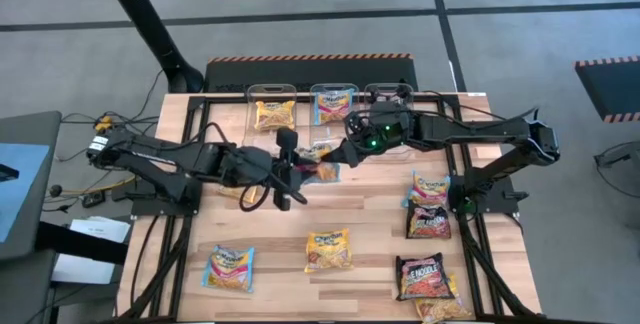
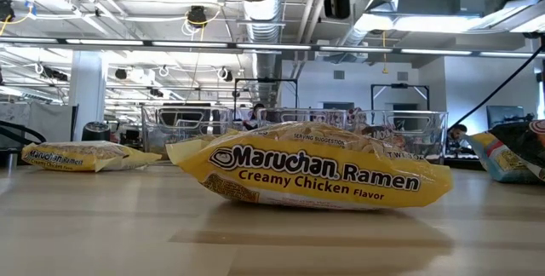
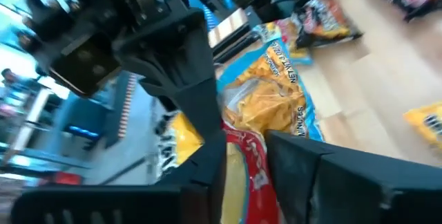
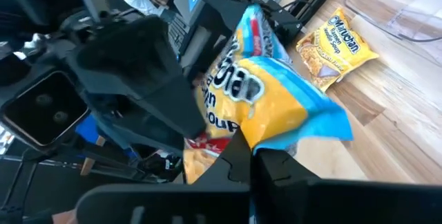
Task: Sort Maruchan noodles
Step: Put the blue noodle pack into the center transparent bin
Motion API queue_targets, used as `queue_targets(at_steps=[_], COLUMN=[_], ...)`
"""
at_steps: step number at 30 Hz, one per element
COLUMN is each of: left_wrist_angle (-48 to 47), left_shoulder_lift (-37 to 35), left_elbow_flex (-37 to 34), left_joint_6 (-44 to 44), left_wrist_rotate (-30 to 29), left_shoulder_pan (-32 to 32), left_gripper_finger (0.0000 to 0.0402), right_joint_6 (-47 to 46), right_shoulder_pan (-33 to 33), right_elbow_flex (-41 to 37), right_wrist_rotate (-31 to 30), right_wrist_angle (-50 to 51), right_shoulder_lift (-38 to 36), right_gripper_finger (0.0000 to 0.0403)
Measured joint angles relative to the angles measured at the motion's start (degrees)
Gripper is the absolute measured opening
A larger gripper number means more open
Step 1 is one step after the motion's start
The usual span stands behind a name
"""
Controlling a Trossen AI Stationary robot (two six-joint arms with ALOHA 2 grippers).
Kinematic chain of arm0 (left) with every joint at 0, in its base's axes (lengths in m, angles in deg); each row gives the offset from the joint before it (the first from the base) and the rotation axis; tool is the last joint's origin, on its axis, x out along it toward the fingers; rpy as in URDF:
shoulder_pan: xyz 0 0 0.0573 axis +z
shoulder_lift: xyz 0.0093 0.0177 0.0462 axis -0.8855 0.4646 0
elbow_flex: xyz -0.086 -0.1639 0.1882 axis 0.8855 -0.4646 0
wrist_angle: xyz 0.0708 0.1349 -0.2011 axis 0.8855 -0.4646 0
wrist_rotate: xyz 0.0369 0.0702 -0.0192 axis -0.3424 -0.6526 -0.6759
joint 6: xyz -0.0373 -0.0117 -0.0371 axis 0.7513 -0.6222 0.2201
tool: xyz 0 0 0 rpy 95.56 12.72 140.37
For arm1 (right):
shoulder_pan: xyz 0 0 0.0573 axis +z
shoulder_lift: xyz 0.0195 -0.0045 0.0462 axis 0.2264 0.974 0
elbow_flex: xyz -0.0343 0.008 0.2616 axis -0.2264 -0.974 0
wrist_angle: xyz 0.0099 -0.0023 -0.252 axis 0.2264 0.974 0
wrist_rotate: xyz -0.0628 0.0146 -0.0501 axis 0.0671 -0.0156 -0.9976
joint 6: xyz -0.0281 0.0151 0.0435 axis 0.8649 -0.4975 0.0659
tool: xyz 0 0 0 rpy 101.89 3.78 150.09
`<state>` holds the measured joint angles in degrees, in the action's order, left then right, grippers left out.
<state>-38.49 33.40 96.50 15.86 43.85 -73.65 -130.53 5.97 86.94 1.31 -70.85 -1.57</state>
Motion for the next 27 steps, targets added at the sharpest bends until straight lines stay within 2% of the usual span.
queue_targets(at_steps=[3,8,14,22,27], left_wrist_angle=[-1.3,-1.7,-1.7,-1.7,-2.2], left_shoulder_lift=[0.0,-0.5,-3.3,-9.5,-12.6], left_elbow_flex=[0.0,0.0,0.0,0.0,0.0], left_joint_6=[5.1,11.2,13.9,19.8,19.9], left_wrist_rotate=[2.3,1.5,1.6,3.0,0.8], left_shoulder_pan=[0.3,0.2,0.2,0.5,1.4], left_gripper_finger=[0.0115,0.0143,0.0144,0.0142,0.0142], right_joint_6=[0.0,0.0,0.1,4.9,9.0], right_shoulder_pan=[0.1,0.0,0.0,-1.6,-4.7], right_elbow_flex=[0.0,0.0,0.0,0.0,0.0], right_wrist_rotate=[0.0,0.0,-0.5,-2.2,-2.3], right_wrist_angle=[-0.1,0.0,1.1,3.4,3.6], right_shoulder_lift=[0.0,0.0,0.0,0.0,0.0], right_gripper_finger=[0.0007,0.0006,0.0006,0.0005,0.0005])
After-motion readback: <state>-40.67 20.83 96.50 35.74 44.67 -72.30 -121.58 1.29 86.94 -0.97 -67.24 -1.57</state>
